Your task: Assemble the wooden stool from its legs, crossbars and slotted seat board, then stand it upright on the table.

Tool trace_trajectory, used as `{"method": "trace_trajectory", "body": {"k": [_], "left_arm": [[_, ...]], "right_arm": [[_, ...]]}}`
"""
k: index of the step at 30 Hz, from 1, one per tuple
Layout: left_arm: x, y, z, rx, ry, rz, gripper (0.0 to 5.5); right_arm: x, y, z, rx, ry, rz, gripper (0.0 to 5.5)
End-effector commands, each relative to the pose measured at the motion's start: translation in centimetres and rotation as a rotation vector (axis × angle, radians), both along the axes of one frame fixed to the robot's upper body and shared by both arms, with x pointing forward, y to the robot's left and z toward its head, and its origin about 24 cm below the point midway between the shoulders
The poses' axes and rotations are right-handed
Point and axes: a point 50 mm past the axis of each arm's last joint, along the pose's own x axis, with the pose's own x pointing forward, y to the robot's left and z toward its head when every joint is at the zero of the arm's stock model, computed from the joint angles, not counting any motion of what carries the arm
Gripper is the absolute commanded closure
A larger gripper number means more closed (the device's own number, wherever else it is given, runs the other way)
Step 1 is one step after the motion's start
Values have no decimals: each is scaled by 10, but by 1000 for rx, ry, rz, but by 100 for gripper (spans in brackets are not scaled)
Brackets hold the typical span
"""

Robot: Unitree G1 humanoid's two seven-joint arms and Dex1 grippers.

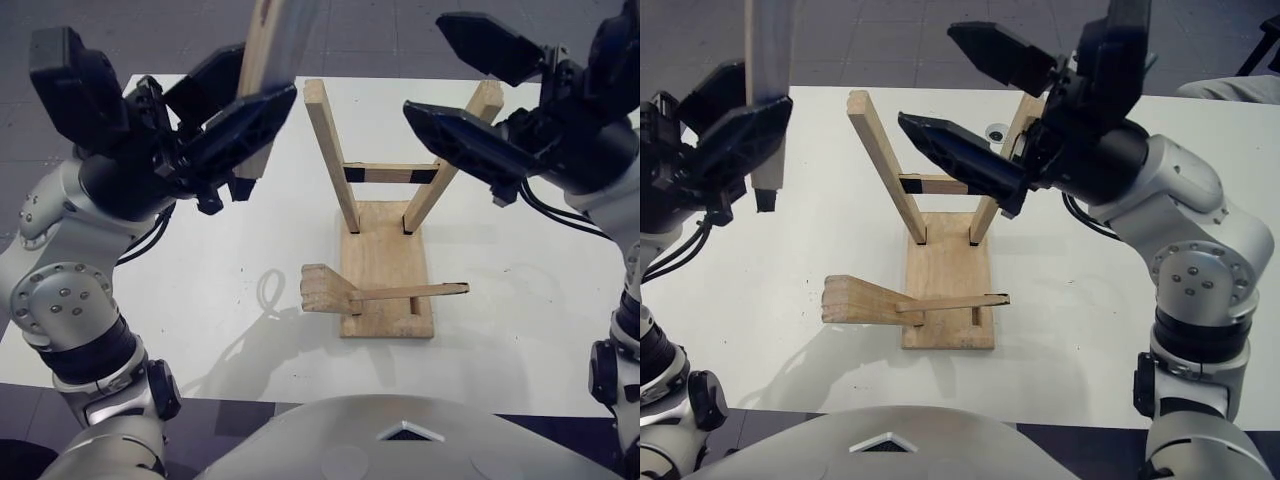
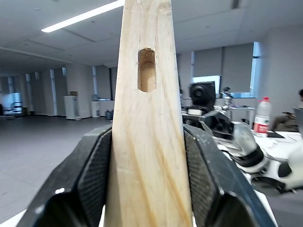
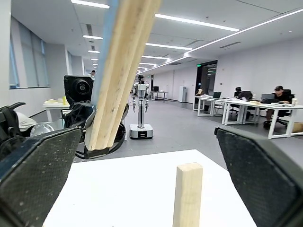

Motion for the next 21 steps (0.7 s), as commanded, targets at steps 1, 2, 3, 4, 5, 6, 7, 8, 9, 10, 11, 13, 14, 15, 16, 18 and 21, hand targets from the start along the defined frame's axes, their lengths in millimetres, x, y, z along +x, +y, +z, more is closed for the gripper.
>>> {"method": "trace_trajectory", "body": {"k": [1, 2, 3, 4, 5, 6, 7, 8, 9, 10, 11, 13, 14, 15, 16, 18, 21], "left_arm": [[-2, -7, -6, 60, -17, -45, 345], [-1, -8, -9, 66, -14, -54, 345], [-1, -10, -11, 74, -10, -65, 345], [-2, -11, -14, 80, -3, -78, 345], [-2, -13, -16, 87, 0, -92, 345], [-2, -15, -17, 92, 3, -103, 345], [-2, -17, -19, 96, 6, -112, 345], [-2, -18, -21, 101, 9, -121, 345], [-2, -19, -22, 104, 11, -126, 345], [-2, -20, -23, 106, 14, -129, 345], [-2, -20, -24, 106, 15, -132, 345], [-3, -21, -25, 109, 17, -144, 345], [-3, -22, -26, 111, 19, -149, 345], [-4, -22, -26, 114, 21, -156, 345], [-4, -22, -27, 115, 22, -159, 345], [-6, -23, -28, 122, 30, -182, 345], [-10, -24, -32, 126, 43, -229, 345]], "right_arm": [[1, 11, 6, -23, -23, 42, 34], [0, 13, 6, -26, -25, 50, 34], [0, 15, 7, -29, -26, 62, 34], [-2, 19, 7, -34, -28, 79, 34], [-3, 22, 7, -39, -29, 94, 34], [-4, 25, 7, -43, -31, 106, 34], [-5, 27, 7, -46, -33, 114, 34], [-5, 29, 7, -51, -35, 121, 34], [-6, 31, 6, -55, -35, 128, 34], [-6, 32, 5, -58, -34, 134, 34], [-6, 34, 4, -62, -31, 139, 34], [-5, 36, 1, -71, -22, 147, 34], [-5, 37, 0, -74, -19, 151, 34], [-6, 39, -1, -78, -15, 157, 34], [-6, 40, -1, -81, -12, 161, 34], [-7, 45, -3, -99, -6, 185, 34], [-9, 52, -6, -137, 3, 242, 34]]}}
